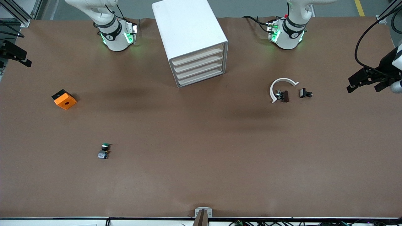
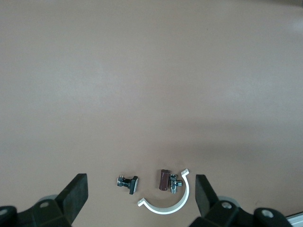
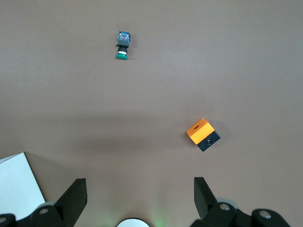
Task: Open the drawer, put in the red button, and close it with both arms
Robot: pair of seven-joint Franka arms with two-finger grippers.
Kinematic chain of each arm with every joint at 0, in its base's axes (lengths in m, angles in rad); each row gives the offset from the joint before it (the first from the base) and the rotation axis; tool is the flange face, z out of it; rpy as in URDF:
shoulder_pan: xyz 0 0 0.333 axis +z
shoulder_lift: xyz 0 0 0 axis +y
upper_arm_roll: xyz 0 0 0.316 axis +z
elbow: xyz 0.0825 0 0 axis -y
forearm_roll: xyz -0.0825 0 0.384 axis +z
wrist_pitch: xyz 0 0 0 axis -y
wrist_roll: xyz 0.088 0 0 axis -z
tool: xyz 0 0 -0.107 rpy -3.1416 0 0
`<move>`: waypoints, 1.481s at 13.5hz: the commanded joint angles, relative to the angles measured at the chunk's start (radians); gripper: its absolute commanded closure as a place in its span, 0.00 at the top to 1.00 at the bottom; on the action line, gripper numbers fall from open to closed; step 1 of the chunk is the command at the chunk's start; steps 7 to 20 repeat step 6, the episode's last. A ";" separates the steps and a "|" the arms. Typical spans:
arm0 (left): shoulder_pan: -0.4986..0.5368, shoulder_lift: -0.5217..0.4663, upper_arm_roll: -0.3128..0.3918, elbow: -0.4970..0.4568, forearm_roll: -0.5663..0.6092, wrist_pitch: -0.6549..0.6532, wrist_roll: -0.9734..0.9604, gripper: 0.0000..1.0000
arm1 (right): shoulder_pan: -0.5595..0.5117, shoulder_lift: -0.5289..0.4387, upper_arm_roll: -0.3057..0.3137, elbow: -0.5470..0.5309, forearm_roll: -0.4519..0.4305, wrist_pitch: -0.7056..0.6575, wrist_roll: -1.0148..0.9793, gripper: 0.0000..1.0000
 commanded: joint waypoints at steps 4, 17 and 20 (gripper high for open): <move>-0.004 -0.002 -0.002 0.022 0.023 -0.022 -0.007 1.00 | -0.007 -0.031 0.005 -0.027 0.001 0.012 0.061 1.00; -0.004 -0.002 -0.002 0.022 0.023 -0.022 -0.007 1.00 | -0.007 -0.031 0.005 -0.027 0.001 0.014 0.061 1.00; -0.004 -0.002 -0.002 0.022 0.023 -0.022 -0.007 1.00 | -0.007 -0.031 0.005 -0.027 0.001 0.014 0.061 1.00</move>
